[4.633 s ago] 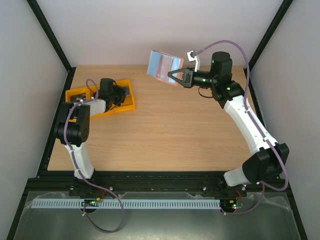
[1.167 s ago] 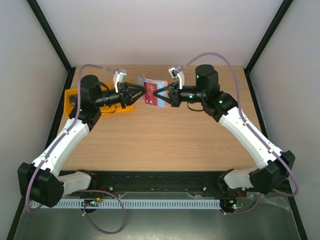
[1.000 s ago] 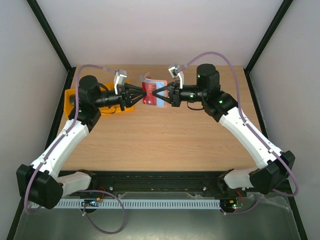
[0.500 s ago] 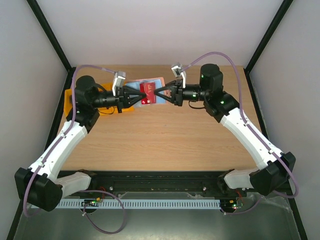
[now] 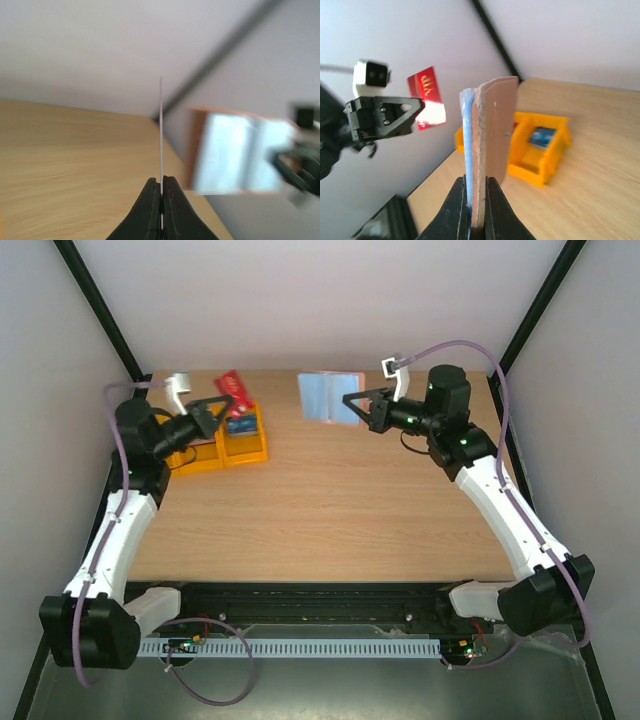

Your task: Take the credit cards out of the card holder

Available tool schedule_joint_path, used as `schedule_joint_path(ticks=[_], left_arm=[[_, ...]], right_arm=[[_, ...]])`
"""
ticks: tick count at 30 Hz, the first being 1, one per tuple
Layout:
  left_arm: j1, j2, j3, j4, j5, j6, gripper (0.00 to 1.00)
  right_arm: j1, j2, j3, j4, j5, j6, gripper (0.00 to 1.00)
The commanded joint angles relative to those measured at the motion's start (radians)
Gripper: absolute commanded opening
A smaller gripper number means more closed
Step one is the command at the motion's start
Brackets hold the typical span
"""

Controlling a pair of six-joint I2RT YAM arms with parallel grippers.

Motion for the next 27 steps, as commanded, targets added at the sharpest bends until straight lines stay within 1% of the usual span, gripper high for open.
schedule_joint_path(ticks=[1,2,4,7,9,12,18,23,27], left_arm=[[0.204,0.008,-0.086,-0.222,-0.443,-0.320,0.03],[0.258,0.031,-0.104,-0.239,-0.462,-0.389,0.03],[0.323,0.099,-0.102,-0.271,-0.478,-0.471,0.03],[0.368,0.217,-0.072,-0.319,-0.491,-0.554,0.03],[0.377,0.285,-0.052,-0.315,-0.489,-0.605,0.03],[0.371,0.372,-0.037,-0.234,-0.471,-0.648,0.03],[0.332,0.526,0.019,-0.154,-0.476,-0.691,0.03],[0.280,0.665,0.126,-0.113,-0.490,-0.712,0.03],[0.266,0.714,0.169,-0.135,-0.529,-0.715,0.03]], right_arm=[[-0.034,-0.007,-0.021,-0.021,0.188,0.067,0.02],[-0.035,0.007,-0.017,-0.029,0.177,0.068,0.02],[-0.034,0.029,-0.007,-0.036,0.153,0.076,0.02],[-0.034,0.043,0.001,-0.032,0.148,0.074,0.02],[-0.034,0.046,0.004,-0.025,0.150,0.070,0.02],[-0.034,0.051,0.004,-0.012,0.155,0.074,0.02],[-0.035,0.103,0.031,-0.002,0.170,0.064,0.02],[-0.036,0.201,0.132,-0.048,0.163,0.037,0.02],[-0.041,0.267,0.225,-0.099,0.153,-0.001,0.02]])
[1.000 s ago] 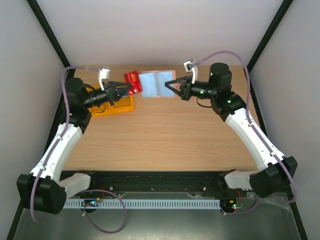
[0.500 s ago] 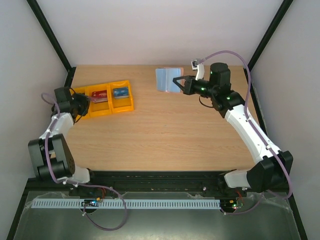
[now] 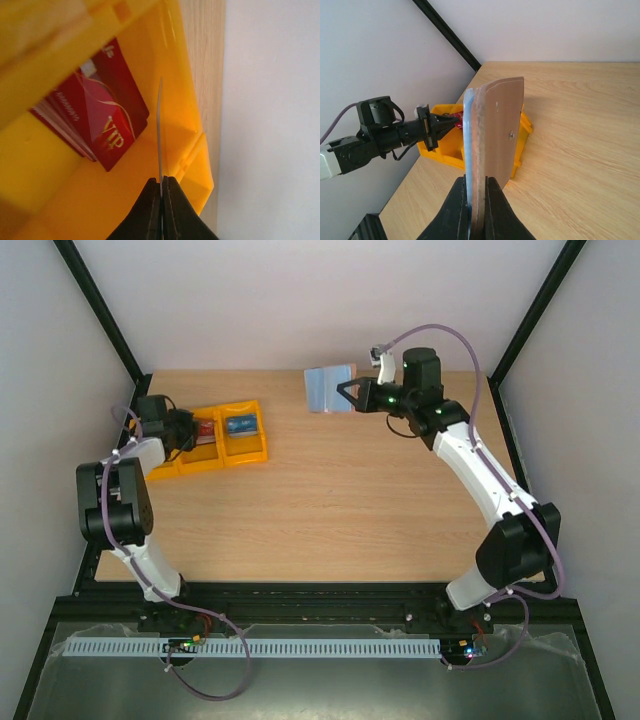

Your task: Take the credit cards out of the card holder

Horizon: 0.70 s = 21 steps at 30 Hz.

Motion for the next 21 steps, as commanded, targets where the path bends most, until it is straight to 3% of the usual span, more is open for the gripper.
schedule_joint_path(ticks=[1,10,14,21], left_arm=[[-0.012,0.036,0.053,0.007,-0.049,-0.026,0.03],[0.023,-0.016,0.081,-0.153,-0.097,0.002,0.03],[0.026,0.007,0.032,-0.038,-0.120,-0.018,0.03],[-0.007,0.144,0.179,0.002,-0.134,0.035,0.03]], right_arm=[[-0.006,0.037,0.110,-0.044,-0.009,-0.051,0.02],[-0.015,0.056,0.139,-0.043,-0.007,-0.055,0.02],[-0.014,0.059,0.139,-0.041,-0.013,-0.065,0.02],[-0.015,0.058,0.176,-0.088,-0.012,-0.083,0.02]])
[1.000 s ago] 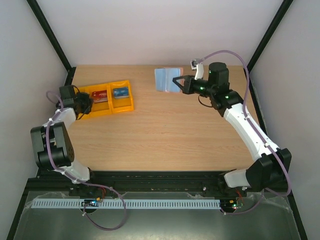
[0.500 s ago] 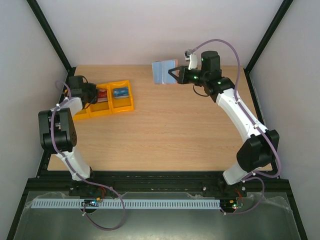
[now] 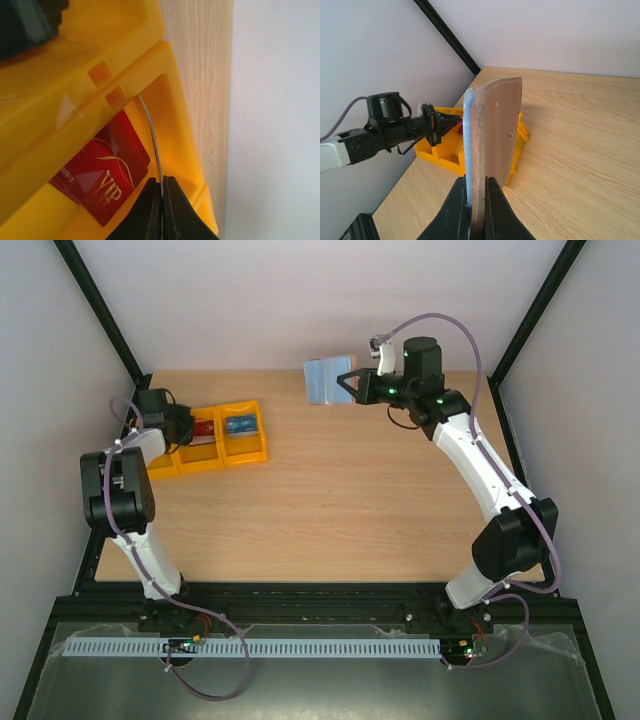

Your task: Take the credit cards out of the card holder

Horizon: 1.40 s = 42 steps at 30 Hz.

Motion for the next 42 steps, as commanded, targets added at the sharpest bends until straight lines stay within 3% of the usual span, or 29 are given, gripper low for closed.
schedule_joint_path(ticks=[1,11,15,26,29,32,36,38,39,40,42], left_arm=[[-0.008,0.054,0.069,0.018,-0.042,0.044,0.03],[-0.020,0.052,0.007,0.034,-0.052,0.050,0.06],[-0.021,0.041,0.019,0.012,-0.021,0.061,0.21],[-0.021,-0.049,0.042,-0.112,0.049,0.058,0.76],[-0.020,-0.084,0.037,-0.124,0.065,0.060,0.87],[-0.020,-0.125,0.040,-0.120,0.086,0.104,0.89],[0.014,-0.165,0.077,-0.009,0.269,0.369,0.89],[0.052,-0.182,0.091,0.078,0.521,0.651,0.96],[0.066,-0.185,0.112,0.027,0.641,0.844,0.98],[0.076,-0.183,0.156,-0.132,0.703,1.075,0.99],[0.082,-0.146,0.287,-0.542,0.686,1.580,0.92]], right_arm=[[-0.003,-0.021,0.042,-0.023,0.003,-0.030,0.02],[-0.003,-0.041,0.030,-0.008,0.010,-0.034,0.02],[-0.003,-0.029,0.051,-0.021,-0.006,-0.033,0.02],[-0.003,-0.040,0.027,0.005,-0.043,-0.025,0.02],[-0.003,-0.051,0.019,0.003,-0.048,-0.030,0.02],[-0.003,-0.069,0.018,0.019,-0.052,-0.030,0.02],[-0.003,-0.085,0.017,0.003,-0.044,-0.044,0.02],[-0.003,-0.094,-0.007,-0.007,-0.040,-0.050,0.02],[-0.003,-0.100,-0.016,-0.006,-0.042,-0.049,0.02],[-0.003,-0.105,-0.025,-0.006,-0.044,-0.048,0.02],[-0.003,-0.114,-0.034,-0.007,-0.046,-0.050,0.02]])
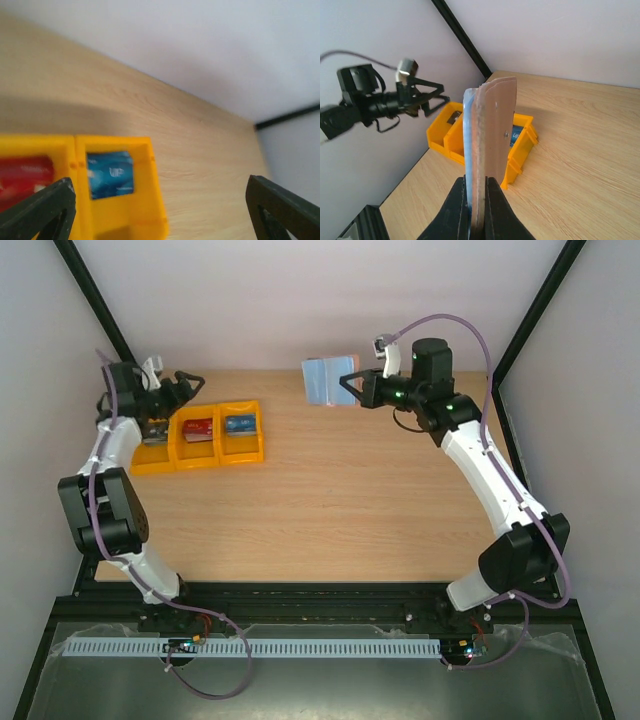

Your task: Take the credit cards out of the card holder

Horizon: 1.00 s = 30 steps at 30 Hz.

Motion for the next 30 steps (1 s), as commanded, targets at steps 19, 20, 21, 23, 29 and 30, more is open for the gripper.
schedule_joint_path(ticks=[19,20,21,23,29,30], left_arm=[[-0.149,0.239,0.136,-0.577,-0.601,1.641,0.03],[-0.148,0.267,0.167,-0.586,-0.595,1.613,0.03],[-0.147,0.292,0.203,-0.589,-0.591,1.572,0.03],[-0.145,0.330,0.235,-0.573,-0.589,1.521,0.03],[-0.137,0.388,0.269,-0.471,-0.588,1.407,0.03],[-0.132,0.393,0.279,-0.458,-0.572,1.384,0.03]], right_arm=[[-0.003,-0.105,-0.069,0.062,-0.001,0.041,0.02],[-0.003,-0.108,-0.066,0.060,0.002,0.042,0.02],[-0.003,-0.112,-0.064,0.058,0.004,0.042,0.02],[-0.004,-0.118,-0.066,0.060,0.010,0.040,0.02],[-0.003,-0.121,-0.042,0.040,0.022,0.018,0.02],[-0.003,-0.120,-0.040,0.040,0.022,0.016,0.02]])
